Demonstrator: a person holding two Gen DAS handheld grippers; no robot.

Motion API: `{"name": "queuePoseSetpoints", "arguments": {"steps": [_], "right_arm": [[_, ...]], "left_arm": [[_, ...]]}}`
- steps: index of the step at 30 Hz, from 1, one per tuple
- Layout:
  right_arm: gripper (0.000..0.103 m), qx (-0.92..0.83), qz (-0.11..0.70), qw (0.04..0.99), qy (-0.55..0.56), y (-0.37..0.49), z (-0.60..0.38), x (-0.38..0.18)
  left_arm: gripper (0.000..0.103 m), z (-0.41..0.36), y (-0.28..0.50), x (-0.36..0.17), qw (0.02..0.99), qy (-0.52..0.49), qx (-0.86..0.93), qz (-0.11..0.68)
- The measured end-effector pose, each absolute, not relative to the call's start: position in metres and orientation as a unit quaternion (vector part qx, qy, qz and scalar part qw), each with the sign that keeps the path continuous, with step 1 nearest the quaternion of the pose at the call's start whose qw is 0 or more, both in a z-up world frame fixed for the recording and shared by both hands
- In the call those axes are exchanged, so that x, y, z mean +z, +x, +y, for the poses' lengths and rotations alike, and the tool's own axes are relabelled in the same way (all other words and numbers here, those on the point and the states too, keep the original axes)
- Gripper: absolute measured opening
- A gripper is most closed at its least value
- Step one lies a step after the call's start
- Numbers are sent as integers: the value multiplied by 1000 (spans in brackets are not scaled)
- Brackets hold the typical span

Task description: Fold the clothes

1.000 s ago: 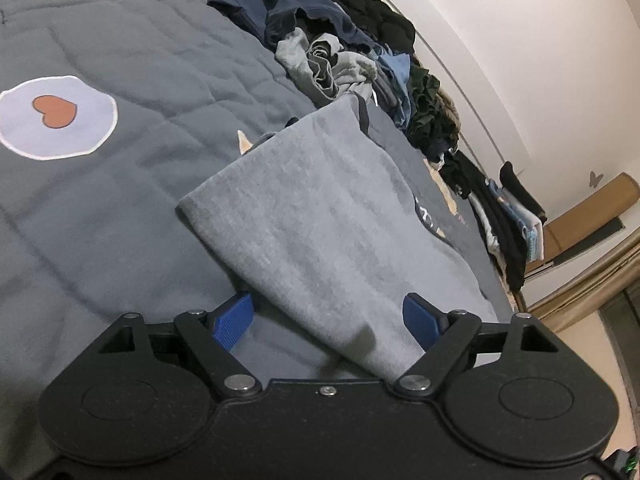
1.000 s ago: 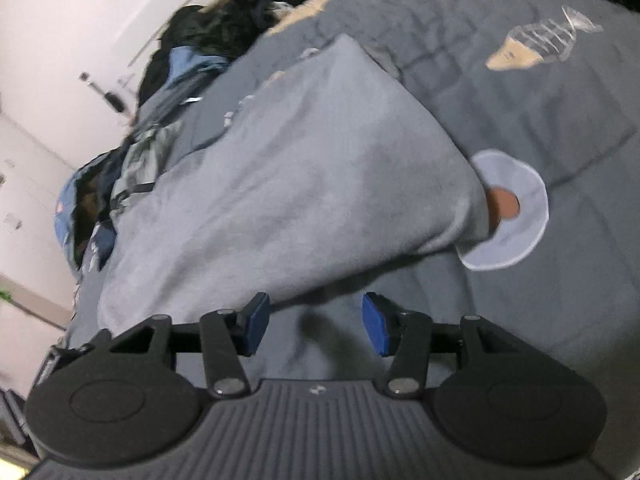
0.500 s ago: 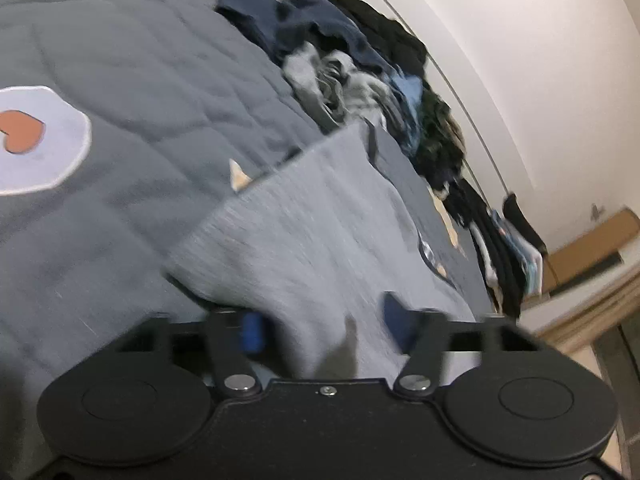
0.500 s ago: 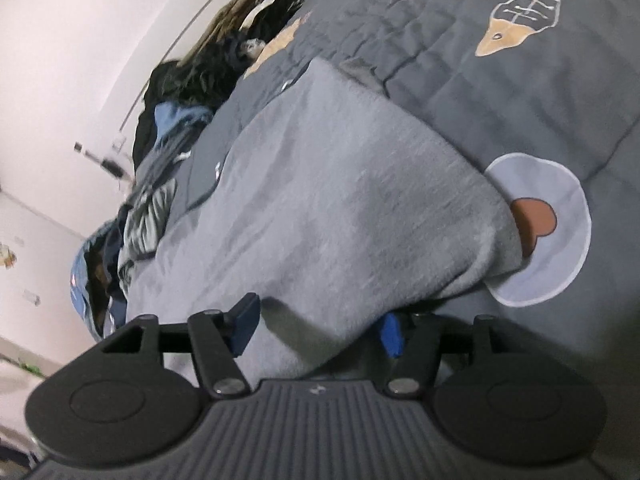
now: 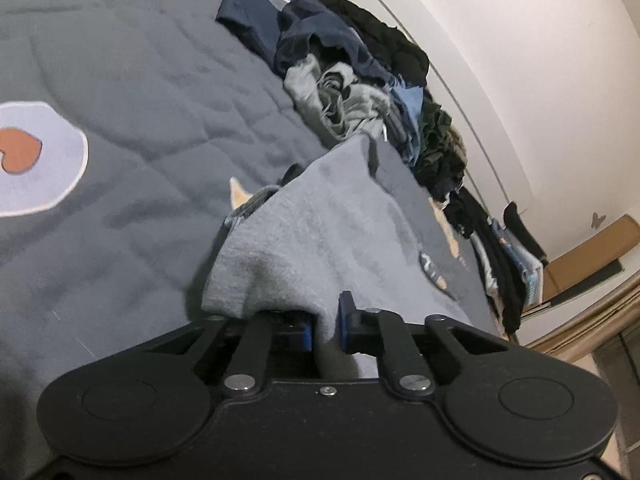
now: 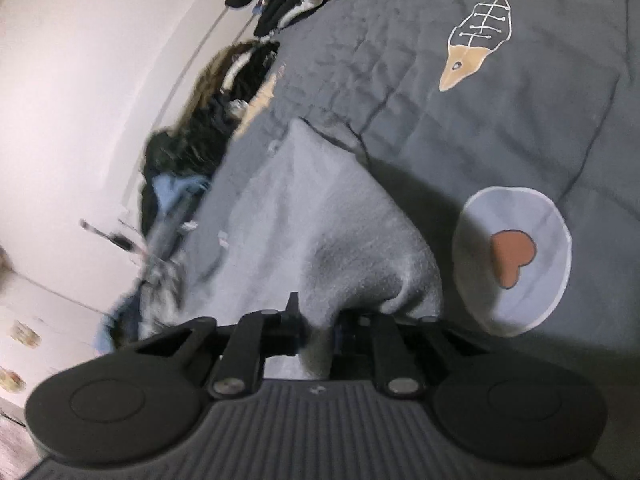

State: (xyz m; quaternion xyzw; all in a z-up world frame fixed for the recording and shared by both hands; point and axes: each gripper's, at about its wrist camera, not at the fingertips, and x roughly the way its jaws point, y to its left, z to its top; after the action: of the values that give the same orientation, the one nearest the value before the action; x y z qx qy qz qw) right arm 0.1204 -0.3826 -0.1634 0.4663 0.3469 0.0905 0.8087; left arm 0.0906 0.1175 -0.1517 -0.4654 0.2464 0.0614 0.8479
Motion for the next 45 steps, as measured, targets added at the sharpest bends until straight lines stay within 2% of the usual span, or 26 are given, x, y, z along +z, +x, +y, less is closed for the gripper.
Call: {"name": "queuePoseSetpoints", "arguments": {"steps": [4, 11, 16, 18, 19, 20, 21, 22, 24, 28, 32, 35, 37, 40, 45], "right_arm": [[5, 112, 326, 811, 472, 108, -388, -137], [5, 99, 372, 825, 415, 80, -407, -127], [6, 63, 424, 836, 344, 65, -415, -135], [12, 33, 455, 839, 296, 62, -415, -148], [27, 17, 470, 840, 272, 60, -415, -154], [29, 20, 472, 841, 265, 60, -418, -155], [30, 17, 466, 844, 264, 59, -420, -149], [36, 13, 460, 848, 264, 58, -422, -143], [39, 8, 435, 869, 234, 49, -422, -125], [43, 34, 388, 898, 205, 49, -422, -97], [46, 83, 347, 913, 196, 64, -414, -73], [49, 118, 339, 909, 214, 88, -401, -77], [49, 134, 346, 897, 241, 101, -397, -92], [49, 124, 386, 871, 277, 109, -398, -126], [46, 72, 442, 856, 258, 111, -416, -153]], "left_arm": [[7, 120, 78, -133, 838, -485, 61, 242], [7, 107, 40, -105, 850, -452, 42, 267], [7, 86, 20, -122, 841, -408, 58, 349], [15, 78, 23, -134, 841, -355, 76, 402], [15, 79, 22, -138, 838, -352, 80, 410], [17, 80, 21, -140, 835, -348, 85, 417], [24, 81, 19, -137, 838, -340, 93, 416], [40, 81, 16, -130, 844, -326, 108, 413], [53, 86, 3, -116, 856, -308, 138, 391], [53, 98, -16, -89, 883, -307, 145, 324], [53, 90, 2, -60, 916, -297, 53, 263], [53, 72, 27, -51, 926, -292, -28, 236], [58, 59, 45, -52, 925, -299, -68, 224], [58, 42, 74, -68, 911, -325, -108, 230], [58, 41, 101, -114, 896, -325, -85, 290]]}}
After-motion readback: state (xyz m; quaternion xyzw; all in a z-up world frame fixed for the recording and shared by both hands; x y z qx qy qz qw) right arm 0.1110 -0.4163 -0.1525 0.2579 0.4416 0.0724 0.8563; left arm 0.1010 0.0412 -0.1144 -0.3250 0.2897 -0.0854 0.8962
